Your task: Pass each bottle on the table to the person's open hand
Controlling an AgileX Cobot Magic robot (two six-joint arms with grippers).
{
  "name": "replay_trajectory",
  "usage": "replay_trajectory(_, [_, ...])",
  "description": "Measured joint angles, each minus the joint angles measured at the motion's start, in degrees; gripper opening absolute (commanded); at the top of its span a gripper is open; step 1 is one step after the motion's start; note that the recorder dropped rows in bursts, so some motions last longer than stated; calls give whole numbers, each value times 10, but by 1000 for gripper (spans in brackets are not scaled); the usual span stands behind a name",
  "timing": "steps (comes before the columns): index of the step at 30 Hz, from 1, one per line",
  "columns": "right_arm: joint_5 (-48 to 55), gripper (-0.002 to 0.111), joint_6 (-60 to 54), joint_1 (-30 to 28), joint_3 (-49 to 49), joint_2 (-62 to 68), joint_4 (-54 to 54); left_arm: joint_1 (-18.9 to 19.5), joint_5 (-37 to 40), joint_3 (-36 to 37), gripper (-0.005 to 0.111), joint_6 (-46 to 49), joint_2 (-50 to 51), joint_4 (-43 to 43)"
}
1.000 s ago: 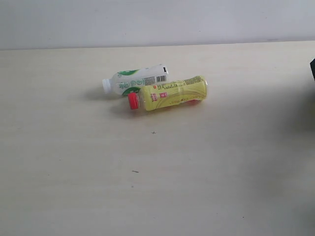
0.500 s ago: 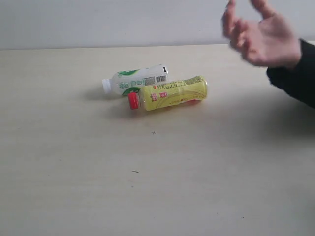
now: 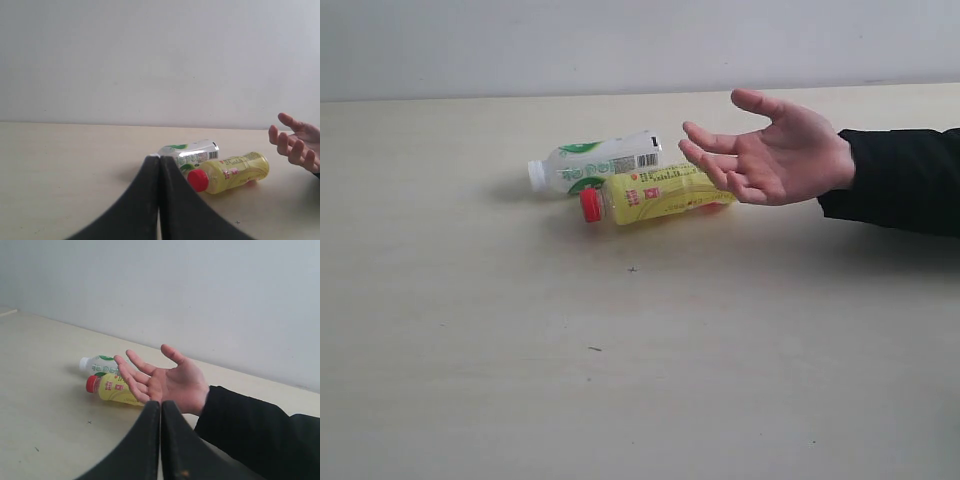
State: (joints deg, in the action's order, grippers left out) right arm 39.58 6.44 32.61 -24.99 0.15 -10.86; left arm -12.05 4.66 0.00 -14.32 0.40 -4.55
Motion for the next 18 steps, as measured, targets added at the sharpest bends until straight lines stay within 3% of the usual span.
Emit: replay_trajectory(18, [0,1,0,0,0,0,-27,0,0,0,0,0,0,0])
